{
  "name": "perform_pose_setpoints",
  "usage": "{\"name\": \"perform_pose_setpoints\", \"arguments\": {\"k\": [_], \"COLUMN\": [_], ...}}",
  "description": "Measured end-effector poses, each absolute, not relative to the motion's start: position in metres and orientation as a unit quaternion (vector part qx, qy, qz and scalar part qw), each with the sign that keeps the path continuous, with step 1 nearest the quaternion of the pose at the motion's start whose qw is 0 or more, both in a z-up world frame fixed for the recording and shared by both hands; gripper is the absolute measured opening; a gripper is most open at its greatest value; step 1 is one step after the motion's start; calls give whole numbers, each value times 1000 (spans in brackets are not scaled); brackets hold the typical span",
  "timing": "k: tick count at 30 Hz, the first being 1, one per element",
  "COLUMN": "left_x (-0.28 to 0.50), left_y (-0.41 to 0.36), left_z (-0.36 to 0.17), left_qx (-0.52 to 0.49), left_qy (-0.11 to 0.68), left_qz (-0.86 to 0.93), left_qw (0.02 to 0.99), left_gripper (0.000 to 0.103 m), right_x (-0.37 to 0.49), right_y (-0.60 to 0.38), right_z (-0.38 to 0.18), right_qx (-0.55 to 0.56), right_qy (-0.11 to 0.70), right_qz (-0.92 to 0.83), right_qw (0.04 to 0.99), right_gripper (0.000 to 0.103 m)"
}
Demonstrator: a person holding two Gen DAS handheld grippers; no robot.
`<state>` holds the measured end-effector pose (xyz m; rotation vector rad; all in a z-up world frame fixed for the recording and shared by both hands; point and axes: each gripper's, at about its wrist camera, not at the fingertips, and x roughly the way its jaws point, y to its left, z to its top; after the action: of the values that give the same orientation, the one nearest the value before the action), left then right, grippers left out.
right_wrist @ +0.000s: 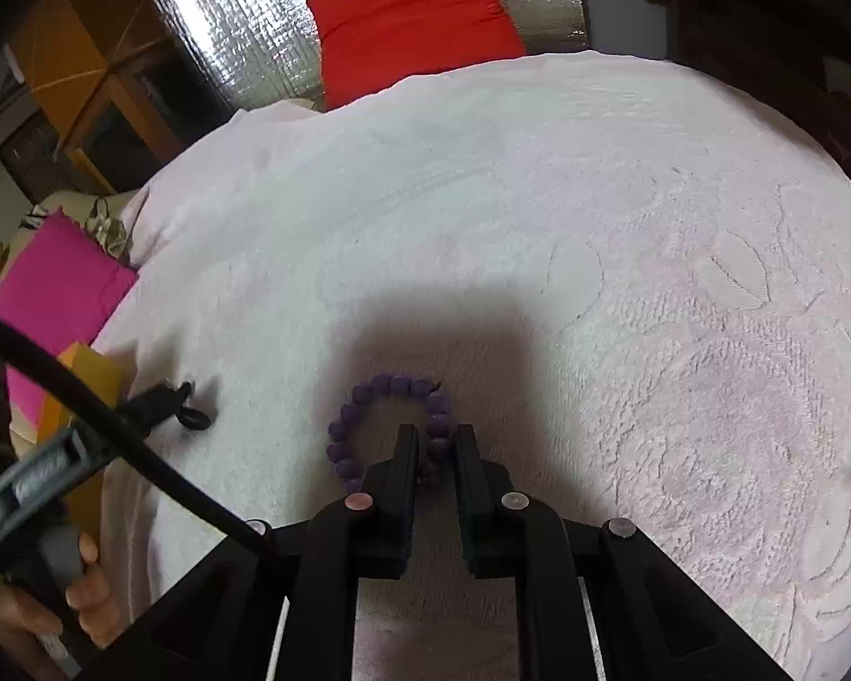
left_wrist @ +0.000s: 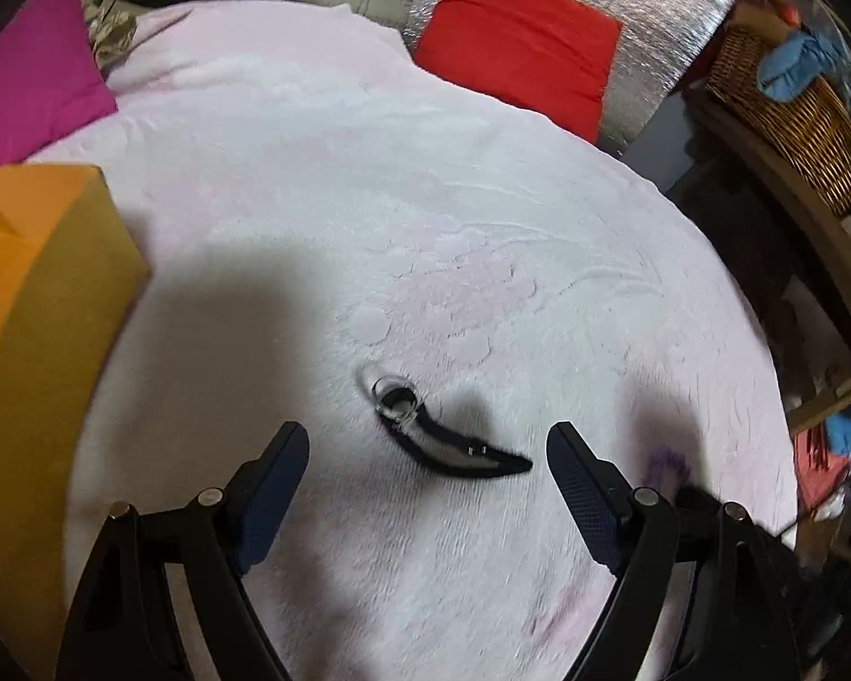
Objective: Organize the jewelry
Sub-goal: 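Close the right tool on the purple bead bracelet while the left tool grasps the black cord keychain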
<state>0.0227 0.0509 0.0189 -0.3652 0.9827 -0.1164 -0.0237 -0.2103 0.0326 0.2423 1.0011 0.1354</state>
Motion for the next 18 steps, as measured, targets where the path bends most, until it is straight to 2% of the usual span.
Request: {"name": "perform_pose_setpoints", "arguments": {"k": [6, 8, 9, 10, 13, 16, 18], "left_x": [29, 30, 30, 29, 29, 26, 23], "left_y": [43, 41, 41, 41, 39, 41, 43], "left_z": [11, 11, 11, 11, 11, 12, 14], "left_qx": [-169, -155, -150, -147, -132, -130, -128], "left_qy": [461, 461, 460, 459, 463, 464, 461], "left_qz": [-53, -55, -57, -61, -68, -76, -84], "left_qw": [869, 872, 873, 874, 874, 873, 874], "left_gripper": [84, 66, 62, 54, 21, 11, 10], "right_x": [-26, -25, -26, -26, -26, -29, -30], "right_y": [-214, -213, -214, -213, -214, -215, -217], "right_z": [32, 32, 32, 33, 34, 36, 39], "right_qx": [117, 116, 115, 115, 117, 123, 127], "right_qy": [479, 480, 480, 480, 480, 477, 474], "right_qz": [71, 71, 72, 72, 72, 73, 76], "right_qw": [867, 867, 867, 867, 867, 867, 868], "right_gripper": [14, 13, 13, 13, 14, 14, 14]}}
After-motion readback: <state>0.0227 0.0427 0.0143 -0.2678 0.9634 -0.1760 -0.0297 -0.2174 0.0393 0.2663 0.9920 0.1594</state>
